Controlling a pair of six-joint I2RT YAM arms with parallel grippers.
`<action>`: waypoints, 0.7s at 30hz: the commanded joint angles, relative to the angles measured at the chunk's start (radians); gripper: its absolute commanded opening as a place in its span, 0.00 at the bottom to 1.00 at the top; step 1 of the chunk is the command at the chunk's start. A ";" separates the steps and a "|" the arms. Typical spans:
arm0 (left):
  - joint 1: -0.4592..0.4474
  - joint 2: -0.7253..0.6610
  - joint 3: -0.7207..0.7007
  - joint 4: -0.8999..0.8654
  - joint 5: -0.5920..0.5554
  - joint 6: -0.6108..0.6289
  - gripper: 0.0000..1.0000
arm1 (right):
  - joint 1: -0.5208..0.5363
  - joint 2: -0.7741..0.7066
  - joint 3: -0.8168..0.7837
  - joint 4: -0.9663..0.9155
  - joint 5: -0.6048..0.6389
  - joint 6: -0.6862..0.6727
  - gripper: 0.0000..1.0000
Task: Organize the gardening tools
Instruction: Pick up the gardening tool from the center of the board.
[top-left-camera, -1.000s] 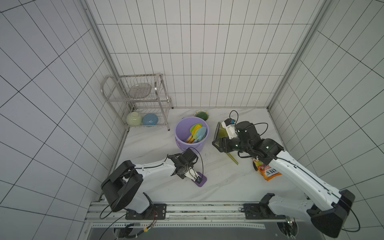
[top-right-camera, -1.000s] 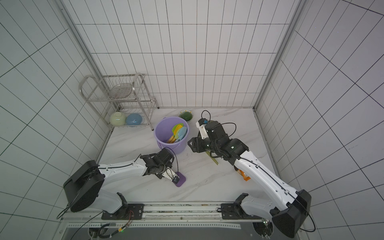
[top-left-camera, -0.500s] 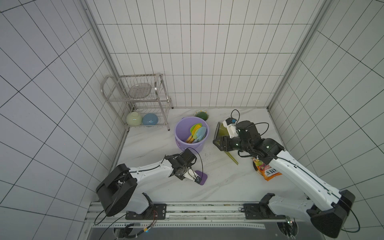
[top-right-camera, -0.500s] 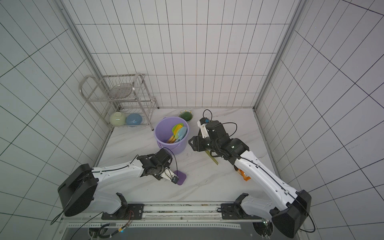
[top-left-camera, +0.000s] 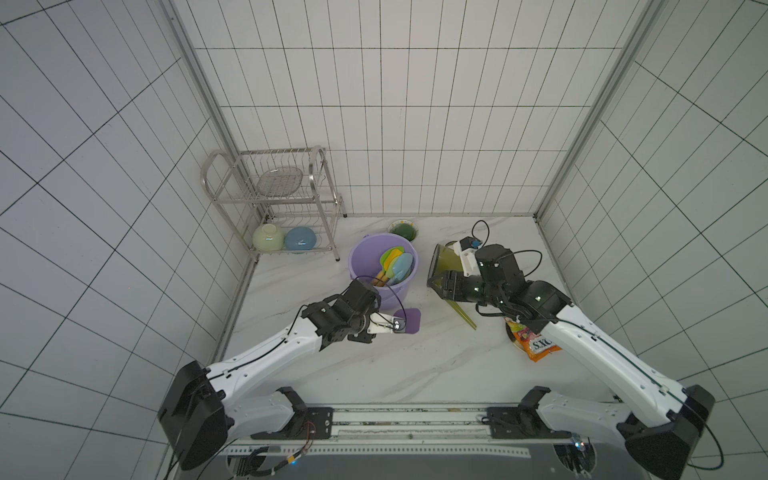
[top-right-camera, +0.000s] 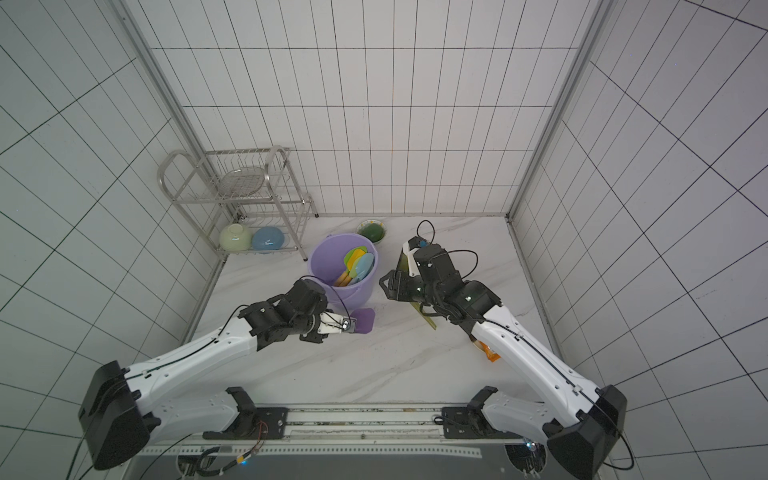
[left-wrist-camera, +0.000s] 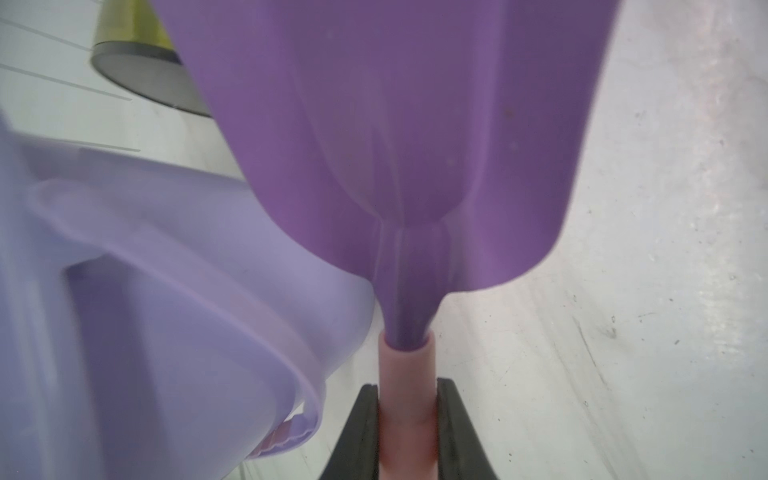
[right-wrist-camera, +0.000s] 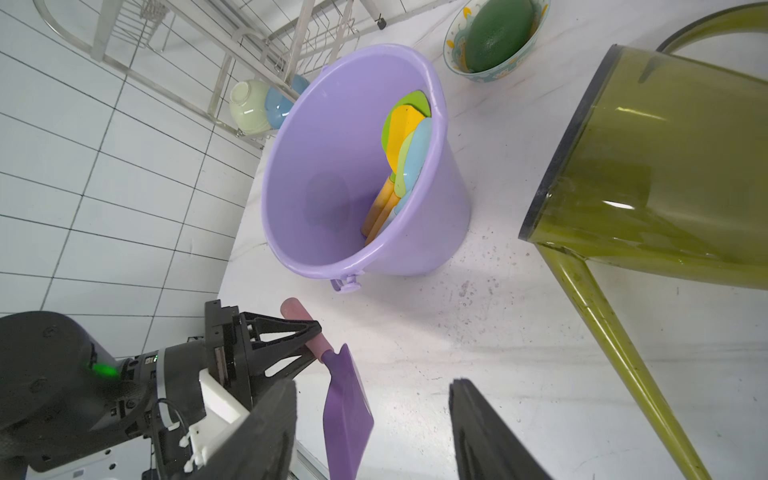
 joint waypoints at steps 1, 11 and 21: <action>0.029 -0.034 0.054 -0.010 0.041 -0.158 0.15 | 0.022 -0.009 0.003 0.023 0.048 0.056 0.63; 0.036 -0.085 0.101 -0.015 0.016 -0.330 0.17 | 0.104 0.101 0.088 0.011 0.027 0.055 0.58; 0.037 -0.090 0.100 -0.009 0.006 -0.354 0.17 | 0.146 0.194 0.163 0.007 0.041 0.027 0.43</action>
